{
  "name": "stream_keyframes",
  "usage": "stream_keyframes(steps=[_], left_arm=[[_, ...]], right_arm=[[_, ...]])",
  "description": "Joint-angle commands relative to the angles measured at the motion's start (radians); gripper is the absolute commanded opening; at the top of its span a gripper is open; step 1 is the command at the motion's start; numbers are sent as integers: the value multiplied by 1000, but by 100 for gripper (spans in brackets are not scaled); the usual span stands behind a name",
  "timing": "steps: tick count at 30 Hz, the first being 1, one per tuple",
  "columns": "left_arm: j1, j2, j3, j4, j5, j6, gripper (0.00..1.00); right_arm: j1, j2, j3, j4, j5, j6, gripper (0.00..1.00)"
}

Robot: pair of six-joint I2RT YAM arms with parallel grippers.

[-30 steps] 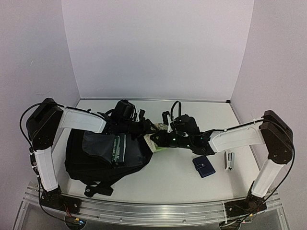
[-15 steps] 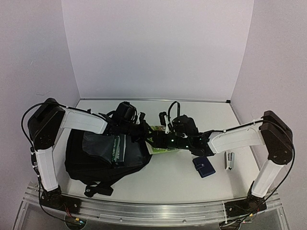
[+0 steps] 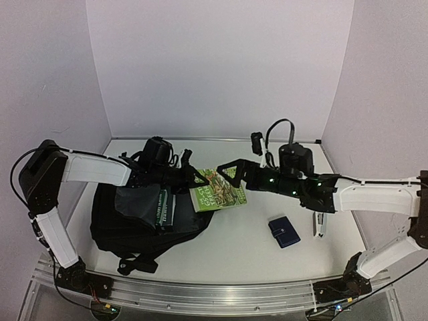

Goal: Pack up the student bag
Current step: Pick up the book from the center of the board.

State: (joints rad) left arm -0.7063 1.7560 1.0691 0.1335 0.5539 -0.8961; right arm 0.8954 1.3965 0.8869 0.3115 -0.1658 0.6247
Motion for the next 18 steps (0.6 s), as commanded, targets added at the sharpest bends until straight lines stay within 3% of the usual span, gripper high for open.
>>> stream_keyframes(steps=[1,5,9,12,18], left_arm=[[50,-161,-11,179,178,47,0],[99,-240,-33,171,297,79,0],[117,-299,-32,125,452,135,0],[119,-331,-33,118,528,144,0],[119,-389,-18,60,592,176,0]], right_arm=[[-137,-107,-35,-22,-115,-29,98],[-258,-154,-50,-35,-300,-55,98],[-392,-135,-58,-29,-580,-69,98],[-409,-109,-41,-29,-747,-77,98],[-405,-72,-23,-27,-902,-44,98]])
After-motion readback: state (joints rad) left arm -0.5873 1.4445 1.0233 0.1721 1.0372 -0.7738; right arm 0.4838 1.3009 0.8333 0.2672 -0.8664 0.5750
